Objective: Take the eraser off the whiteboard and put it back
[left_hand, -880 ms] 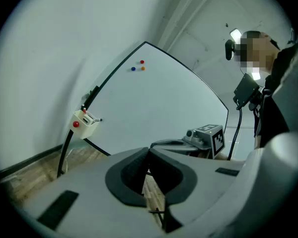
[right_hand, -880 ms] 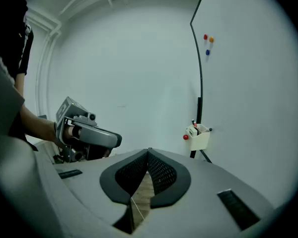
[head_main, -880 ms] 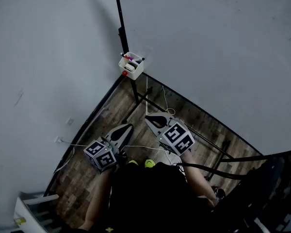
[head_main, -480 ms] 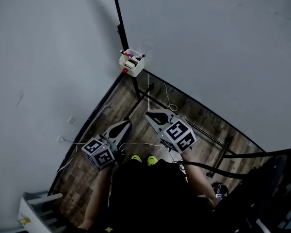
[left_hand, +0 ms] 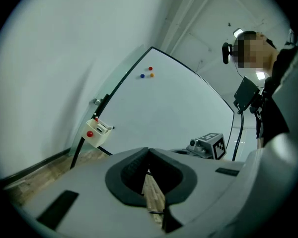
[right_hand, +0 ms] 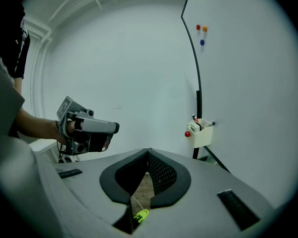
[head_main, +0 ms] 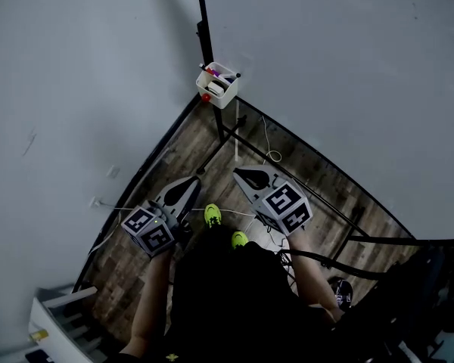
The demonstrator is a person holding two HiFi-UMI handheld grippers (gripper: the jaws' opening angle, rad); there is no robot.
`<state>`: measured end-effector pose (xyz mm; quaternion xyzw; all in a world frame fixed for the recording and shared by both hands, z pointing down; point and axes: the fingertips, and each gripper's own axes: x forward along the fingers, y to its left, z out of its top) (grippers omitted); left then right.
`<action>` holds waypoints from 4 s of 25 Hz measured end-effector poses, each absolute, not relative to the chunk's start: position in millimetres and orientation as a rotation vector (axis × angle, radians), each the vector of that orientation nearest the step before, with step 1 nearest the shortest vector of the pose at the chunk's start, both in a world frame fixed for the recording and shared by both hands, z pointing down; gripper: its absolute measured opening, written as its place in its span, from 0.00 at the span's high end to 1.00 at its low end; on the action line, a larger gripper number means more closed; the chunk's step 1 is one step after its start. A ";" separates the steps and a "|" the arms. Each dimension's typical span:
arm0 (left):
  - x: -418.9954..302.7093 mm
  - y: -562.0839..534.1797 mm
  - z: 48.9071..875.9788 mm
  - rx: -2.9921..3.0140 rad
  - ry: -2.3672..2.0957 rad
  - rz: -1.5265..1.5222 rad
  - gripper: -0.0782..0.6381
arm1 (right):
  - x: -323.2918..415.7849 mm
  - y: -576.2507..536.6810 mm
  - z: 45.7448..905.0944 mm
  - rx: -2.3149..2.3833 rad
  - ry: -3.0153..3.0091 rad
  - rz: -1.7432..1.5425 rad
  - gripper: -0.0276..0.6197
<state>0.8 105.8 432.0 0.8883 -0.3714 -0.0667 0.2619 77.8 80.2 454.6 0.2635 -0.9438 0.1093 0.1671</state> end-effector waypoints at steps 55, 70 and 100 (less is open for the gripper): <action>-77.3 -66.6 455.1 2.416 -0.755 -0.201 0.88 | -16.4 -95.3 471.7 0.920 -2.491 0.260 0.80; -85.8 -103.9 472.9 2.334 -0.803 -0.187 0.88 | -5.8 -155.1 489.6 0.940 -2.416 0.284 0.64; -85.9 -139.7 497.6 2.258 -0.861 -0.183 0.88 | 5.7 -195.0 522.9 0.840 -2.319 0.268 0.57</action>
